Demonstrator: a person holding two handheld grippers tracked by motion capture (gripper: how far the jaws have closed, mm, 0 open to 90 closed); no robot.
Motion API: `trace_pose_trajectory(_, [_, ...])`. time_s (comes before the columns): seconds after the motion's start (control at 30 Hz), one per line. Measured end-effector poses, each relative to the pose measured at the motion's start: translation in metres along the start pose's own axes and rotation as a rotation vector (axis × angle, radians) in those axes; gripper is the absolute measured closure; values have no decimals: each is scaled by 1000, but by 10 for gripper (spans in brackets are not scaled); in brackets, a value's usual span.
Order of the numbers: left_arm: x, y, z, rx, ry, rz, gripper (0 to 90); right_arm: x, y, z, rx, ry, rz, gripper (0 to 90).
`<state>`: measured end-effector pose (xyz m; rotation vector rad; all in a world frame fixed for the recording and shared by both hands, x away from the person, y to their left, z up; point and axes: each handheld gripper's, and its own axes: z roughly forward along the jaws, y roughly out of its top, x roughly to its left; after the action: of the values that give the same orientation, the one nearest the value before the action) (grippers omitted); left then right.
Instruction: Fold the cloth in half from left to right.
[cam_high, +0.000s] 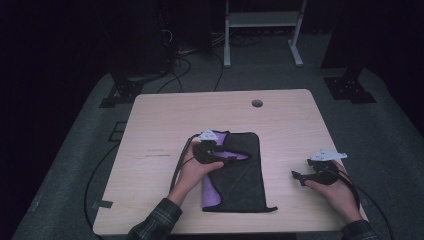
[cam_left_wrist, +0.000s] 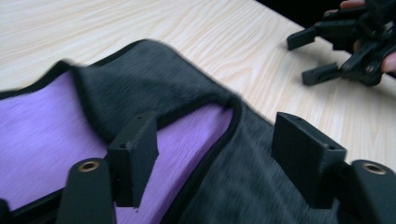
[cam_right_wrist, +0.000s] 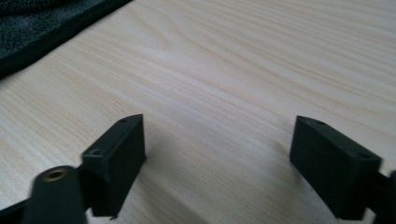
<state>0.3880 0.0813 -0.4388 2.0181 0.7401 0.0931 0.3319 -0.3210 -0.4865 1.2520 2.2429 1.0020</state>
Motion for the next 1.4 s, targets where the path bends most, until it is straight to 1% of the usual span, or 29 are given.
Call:
trace_pose_trajectory(0.1, [6,-9,-16,-6,30,-12,280,0,1,0,-13,-6,6,274])
trace_pose_trajectory(0.13, [8,-13,-21,0,41,-12,267,0,1,0,-20,-7,8,323])
trace_pose_trajectory(0.2, [12,-20,-30,5,55,-14,258,0,1,0,-23,-8,7,346])
trace_pose_trajectory(0.3, [17,-32,-41,29,85,-16,226,2,2,1,-30,-7,9,426])
trace_pose_trajectory(0.33, [20,-41,-48,44,101,-16,224,2,2,1,-32,-8,9,447])
trace_pose_trajectory(0.37, [20,-41,-48,44,101,-16,215,2,2,1,-32,-8,9,447])
trace_pose_trajectory(0.43, [22,-48,-55,57,119,-15,204,2,2,1,-36,-14,11,490])
trace_pose_trajectory(0.47, [24,-55,-63,66,140,-9,201,2,2,0,-40,-14,14,550])
trace_pose_trajectory(0.5, [24,-55,-63,66,140,-9,196,2,2,0,-40,-14,14,550])
trace_pose_trajectory(0.53, [27,-60,-71,73,152,-9,187,2,2,0,-43,-16,20,614])
trace_pose_trajectory(0.57, [27,-60,-71,73,152,-9,184,2,2,0,-43,-16,20,614])
trace_pose_trajectory(0.63, [30,-67,-78,86,163,-5,173,1,2,0,-47,-15,24,689])
trace_pose_trajectory(0.67, [33,-73,-84,91,175,2,168,0,1,-1,-48,-12,33,761])
trace_pose_trajectory(0.7, [33,-73,-84,91,175,2,163,0,1,-1,-48,-12,33,761])
trace_pose_trajectory(0.77, [36,-81,-89,98,183,-2,162,0,1,-2,-54,-7,39,841])
trace_pose_trajectory(0.8, [37,-84,-91,101,183,-6,162,0,2,-3,-64,10,53,893])
trace_pose_trajectory(0.83, [39,-87,-93,109,189,-3,162,0,2,-3,-64,10,53,893])
trace_pose_trajectory(0.87, [41,-93,-96,109,192,-8,162,0,6,-4,-59,26,63,896])
trace_pose_trajectory(0.93, [41,-95,-98,112,197,-4,162,1,7,-5,-59,33,68,896])
trace_pose_trajectory(1.03, [44,-101,-100,129,211,6,151,4,14,-6,-60,38,55,896])
trace_pose_trajectory(1.07, [44,-102,-101,140,216,9,149,7,20,-6,-65,38,41,896])
trace_pose_trajectory(1.1, [44,-104,-101,138,225,21,149,7,20,-6,-65,38,41,896])
trace_pose_trajectory(1.13, [45,-104,-102,145,231,30,149,10,26,-7,-70,42,32,896])
trace_pose_trajectory(1.17, [45,-104,-103,145,238,31,149,10,26,-7,-70,42,32,896])
trace_pose_trajectory(1.2, [45,-106,-103,154,263,57,147,13,33,-7,-75,46,19,896])
trace_pose_trajectory(1.23, [45,-106,-103,154,263,57,143,13,33,-7,-75,46,19,896])
trace_pose_trajectory(1.27, [45,-108,-102,160,286,78,123,16,39,-6,-80,59,13,896])
trace_pose_trajectory(1.37, [47,-109,-102,147,288,80,69,18,44,-5,-83,69,5,895])
trace_pose_trajectory(1.4, [48,-110,-102,152,301,71,43,21,49,-3,-91,88,2,894])
